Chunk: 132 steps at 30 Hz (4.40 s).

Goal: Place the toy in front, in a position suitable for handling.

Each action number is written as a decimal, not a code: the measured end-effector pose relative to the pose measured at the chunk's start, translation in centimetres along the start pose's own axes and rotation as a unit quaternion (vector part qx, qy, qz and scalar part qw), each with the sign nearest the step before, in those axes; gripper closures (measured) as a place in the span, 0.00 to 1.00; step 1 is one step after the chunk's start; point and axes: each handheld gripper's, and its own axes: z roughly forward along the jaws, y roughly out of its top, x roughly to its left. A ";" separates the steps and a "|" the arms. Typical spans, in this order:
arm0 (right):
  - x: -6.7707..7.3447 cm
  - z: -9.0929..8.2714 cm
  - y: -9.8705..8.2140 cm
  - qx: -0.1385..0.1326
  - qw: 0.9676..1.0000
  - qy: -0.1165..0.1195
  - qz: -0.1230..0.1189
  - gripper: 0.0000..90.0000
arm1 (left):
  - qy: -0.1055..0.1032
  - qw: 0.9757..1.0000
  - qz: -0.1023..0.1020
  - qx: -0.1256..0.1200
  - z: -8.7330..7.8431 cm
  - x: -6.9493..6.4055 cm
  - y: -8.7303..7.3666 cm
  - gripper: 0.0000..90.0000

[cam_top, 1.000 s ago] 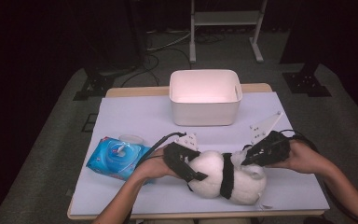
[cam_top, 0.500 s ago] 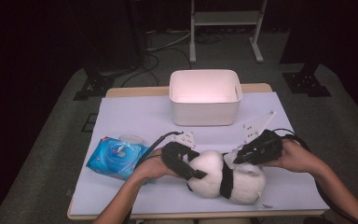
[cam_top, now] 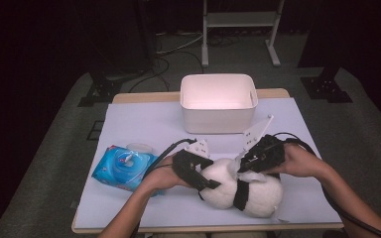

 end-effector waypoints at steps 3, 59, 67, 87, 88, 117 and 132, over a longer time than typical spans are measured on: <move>0.0 -0.5 -0.9 -0.004 1.000 0.001 0.011 0.90 | -0.001 1.000 -0.004 -0.001 0.0 0.1 -0.4 0.31; -1.7 -1.0 -1.0 -0.002 1.000 -0.001 0.018 0.90 | 0.038 0.998 0.029 0.030 1.3 0.7 0.8 0.24; -0.9 -2.6 -3.2 -0.008 0.999 -0.013 0.039 0.90 | 0.030 0.999 0.027 0.018 1.0 0.2 0.3 0.20; 0.2 -1.9 -3.0 -0.013 1.000 -0.007 0.015 0.90 | 0.016 0.998 0.026 0.054 0.3 -0.3 1.0 0.25; 0.1 -1.7 -2.6 -0.009 1.000 -0.006 0.010 0.90 | 0.017 0.998 0.026 0.053 0.3 -0.3 1.0 0.25; -1.9 -4.4 -5.1 -0.018 0.997 -0.049 0.055 0.90 | 0.019 0.998 0.036 0.043 0.1 -0.7 0.4 0.25; -1.7 -3.3 -4.0 -0.022 0.998 -0.038 0.045 0.90 | 0.026 0.998 0.034 0.050 0.3 -0.8 0.8 0.25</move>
